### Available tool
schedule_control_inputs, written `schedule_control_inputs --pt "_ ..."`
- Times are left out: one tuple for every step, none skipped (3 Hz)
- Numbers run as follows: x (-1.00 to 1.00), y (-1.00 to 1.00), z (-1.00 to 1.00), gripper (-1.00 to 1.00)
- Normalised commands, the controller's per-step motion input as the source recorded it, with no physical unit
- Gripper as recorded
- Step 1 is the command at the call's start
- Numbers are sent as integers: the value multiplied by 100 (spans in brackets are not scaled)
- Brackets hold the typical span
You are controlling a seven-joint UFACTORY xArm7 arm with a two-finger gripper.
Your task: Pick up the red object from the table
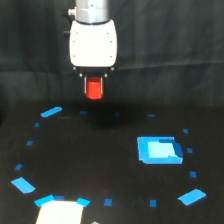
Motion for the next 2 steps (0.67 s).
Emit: schedule_control_inputs --pt "-23 -100 3 -100" --pt "-51 -100 59 -100"
